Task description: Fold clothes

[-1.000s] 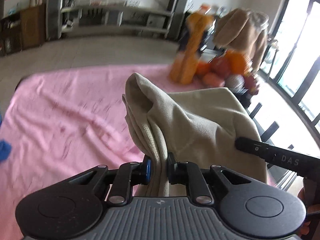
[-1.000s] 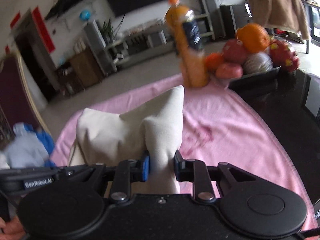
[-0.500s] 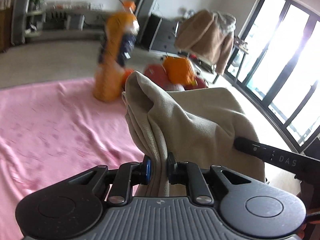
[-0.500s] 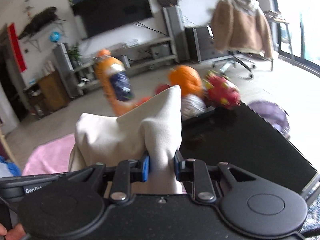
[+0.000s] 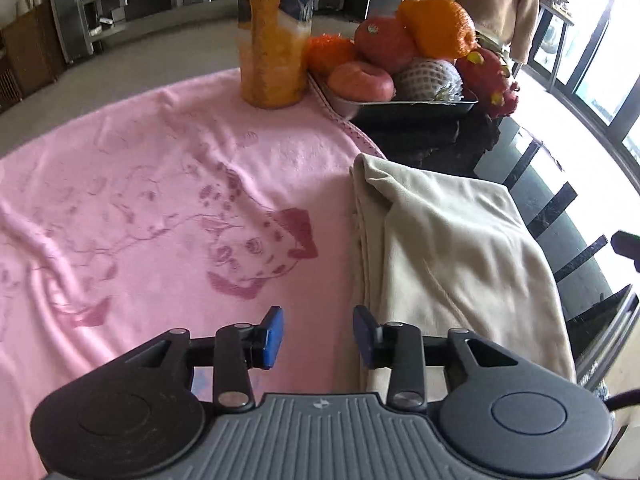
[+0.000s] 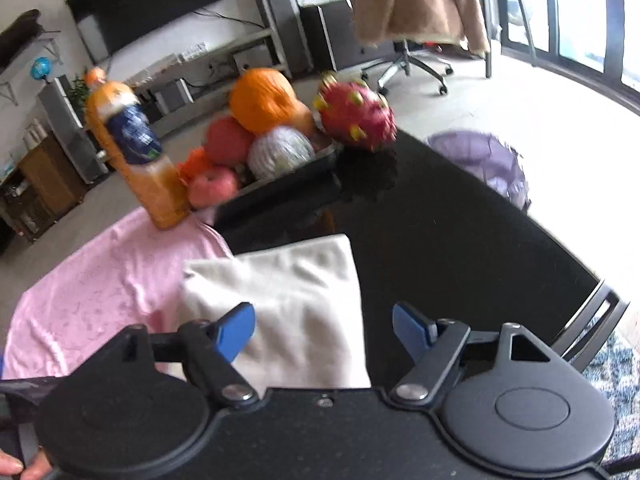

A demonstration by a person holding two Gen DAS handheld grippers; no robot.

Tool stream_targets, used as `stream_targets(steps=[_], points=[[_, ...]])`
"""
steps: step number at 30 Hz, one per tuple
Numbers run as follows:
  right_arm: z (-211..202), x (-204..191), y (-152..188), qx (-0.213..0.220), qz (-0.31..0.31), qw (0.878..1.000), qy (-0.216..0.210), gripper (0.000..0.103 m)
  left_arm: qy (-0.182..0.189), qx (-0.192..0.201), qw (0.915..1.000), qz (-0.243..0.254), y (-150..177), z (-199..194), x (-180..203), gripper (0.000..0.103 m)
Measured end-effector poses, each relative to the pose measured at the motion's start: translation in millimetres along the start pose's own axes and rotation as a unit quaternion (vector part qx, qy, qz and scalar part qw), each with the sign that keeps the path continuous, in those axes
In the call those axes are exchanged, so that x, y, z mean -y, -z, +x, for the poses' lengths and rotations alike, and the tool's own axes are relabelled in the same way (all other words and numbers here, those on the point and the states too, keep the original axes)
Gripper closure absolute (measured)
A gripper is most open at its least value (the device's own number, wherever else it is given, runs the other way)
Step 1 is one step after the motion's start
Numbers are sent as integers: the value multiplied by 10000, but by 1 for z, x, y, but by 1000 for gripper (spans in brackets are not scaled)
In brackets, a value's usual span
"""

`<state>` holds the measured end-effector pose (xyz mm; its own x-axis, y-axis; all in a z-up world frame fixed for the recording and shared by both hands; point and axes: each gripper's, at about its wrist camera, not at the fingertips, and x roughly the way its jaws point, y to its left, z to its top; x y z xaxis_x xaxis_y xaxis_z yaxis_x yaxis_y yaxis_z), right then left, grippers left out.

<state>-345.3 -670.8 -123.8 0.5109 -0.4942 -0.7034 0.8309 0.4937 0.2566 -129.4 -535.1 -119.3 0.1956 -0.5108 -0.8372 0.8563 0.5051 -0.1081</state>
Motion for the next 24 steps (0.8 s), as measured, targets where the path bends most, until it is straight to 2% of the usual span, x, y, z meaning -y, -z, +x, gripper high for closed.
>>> stream_targets(steps=[3,5,7,8,13,18,22,24], points=[[-33,-21,-11,122,-278,9995,-10,22,-223,-107,9996,106,5,-13,2,48],[-60,-34,-17,159,-520,9985,-1,10,-205,-52,9995,232,13,-38,5,31],[-87,-48,-20,147,-757,9970,43,0,-186,3,9992,359,21,-62,8,21],[-100,-55,-18,113,-871,9961,87,0,-177,30,9989,422,25,-75,10,18],[-153,-87,2,-229,-1323,9905,305,0,-2,33,9988,494,49,-123,7,13],[-176,-109,37,-670,-1486,9856,457,0,188,38,9984,524,79,-149,-1,12],[-190,-127,56,-577,-1569,9827,800,0,227,103,9980,581,94,-162,-5,12],[-196,-133,62,-504,-1516,9840,788,0,239,147,9978,606,100,-168,-7,12]])
